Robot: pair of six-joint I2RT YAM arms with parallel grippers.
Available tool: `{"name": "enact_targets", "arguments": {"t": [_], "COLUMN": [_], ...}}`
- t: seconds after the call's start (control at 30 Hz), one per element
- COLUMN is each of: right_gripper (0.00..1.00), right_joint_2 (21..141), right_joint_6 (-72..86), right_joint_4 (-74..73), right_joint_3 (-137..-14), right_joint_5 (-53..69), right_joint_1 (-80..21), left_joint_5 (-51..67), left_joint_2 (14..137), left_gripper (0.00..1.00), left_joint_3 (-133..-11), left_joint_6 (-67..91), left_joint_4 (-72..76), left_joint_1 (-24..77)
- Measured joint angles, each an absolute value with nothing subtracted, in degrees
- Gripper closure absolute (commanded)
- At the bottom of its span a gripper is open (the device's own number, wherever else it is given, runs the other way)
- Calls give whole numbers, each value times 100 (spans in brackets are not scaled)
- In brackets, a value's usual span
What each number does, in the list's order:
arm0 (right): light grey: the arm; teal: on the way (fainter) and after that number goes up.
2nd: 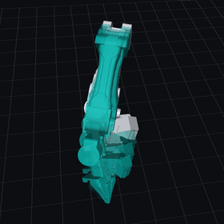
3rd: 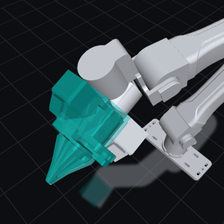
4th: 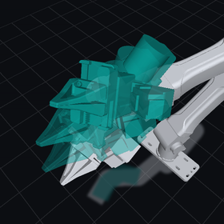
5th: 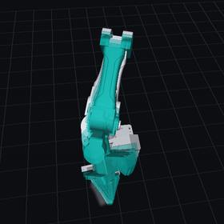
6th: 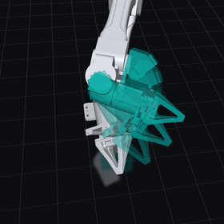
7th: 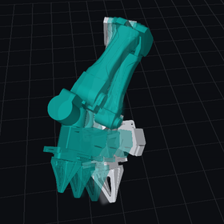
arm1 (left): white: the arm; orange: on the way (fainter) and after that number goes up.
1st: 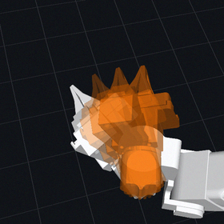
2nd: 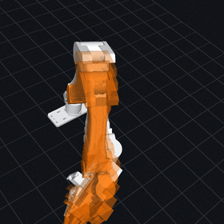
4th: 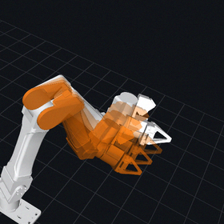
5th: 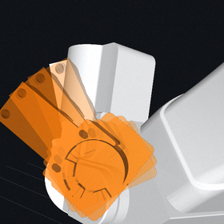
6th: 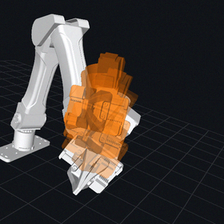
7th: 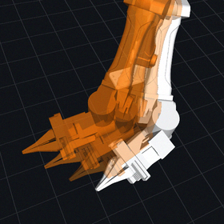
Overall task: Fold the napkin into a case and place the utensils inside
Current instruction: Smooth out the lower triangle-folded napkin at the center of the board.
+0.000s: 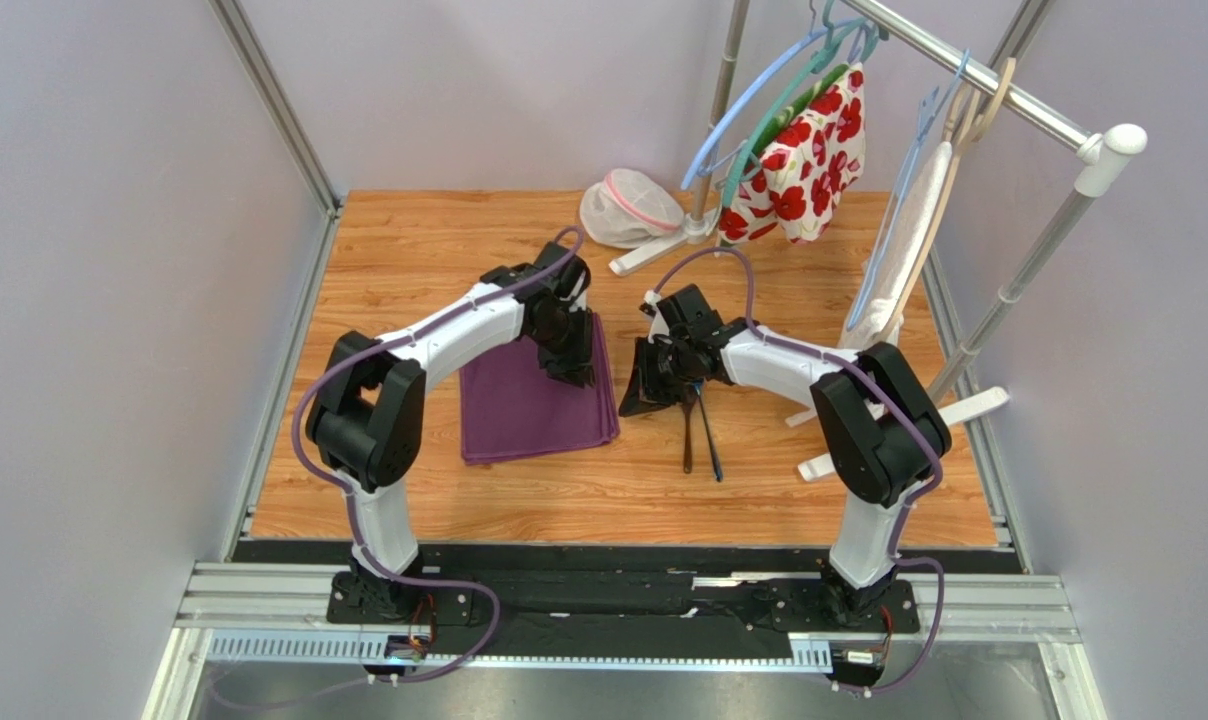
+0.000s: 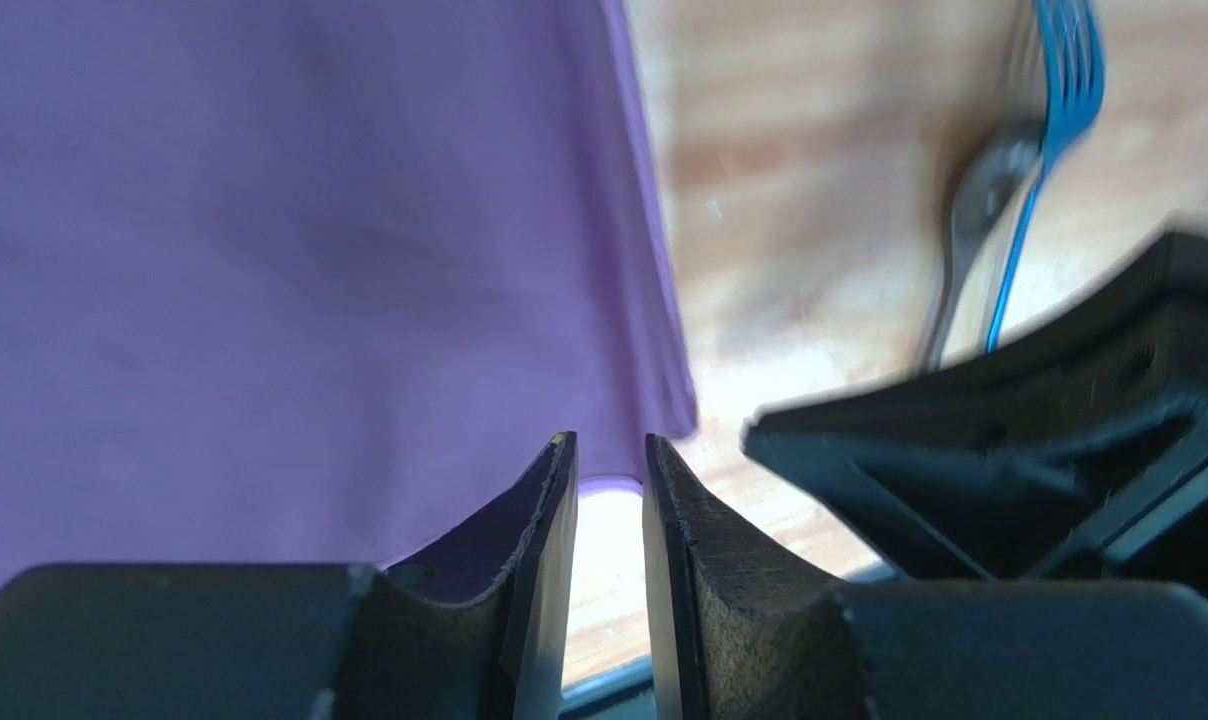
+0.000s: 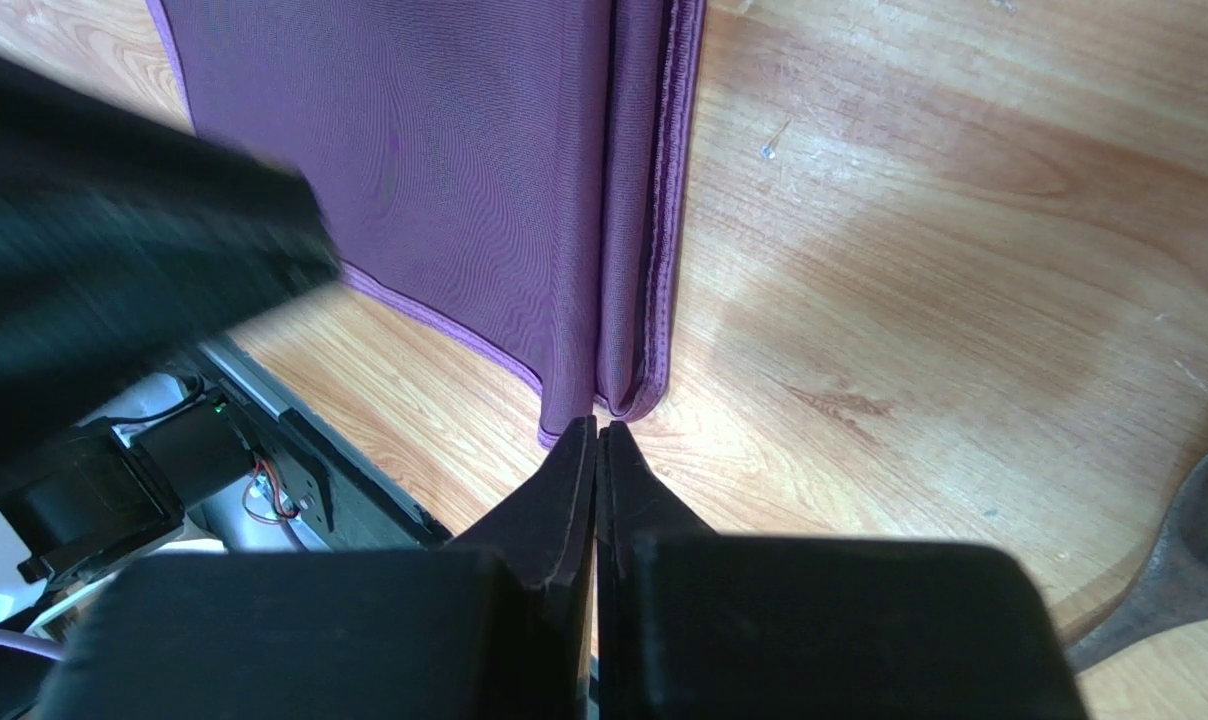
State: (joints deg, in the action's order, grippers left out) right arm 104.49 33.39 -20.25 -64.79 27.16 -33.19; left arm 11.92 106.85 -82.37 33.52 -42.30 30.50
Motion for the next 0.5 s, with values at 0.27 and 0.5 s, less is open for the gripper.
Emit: {"name": "enact_targets", "arguments": {"t": [0.27, 0.5], "right_gripper": [100, 100], "right_joint_2": [10659, 10862], "right_joint_6": [3361, 3365], "right_joint_4": [-1745, -1601], "right_joint_3": [-6466, -6355], "right_joint_5": [2766, 2816], "right_joint_1": [-3319, -3319], "left_joint_5": [1439, 1358], "left_joint_2": [10724, 10825], "left_gripper": [66, 66], "left_joint_3": [-7931, -7931], "left_joint_6": [3581, 3680], "left_joint_4": [-3942, -3885], "left_joint_1": [3642, 3710]}}
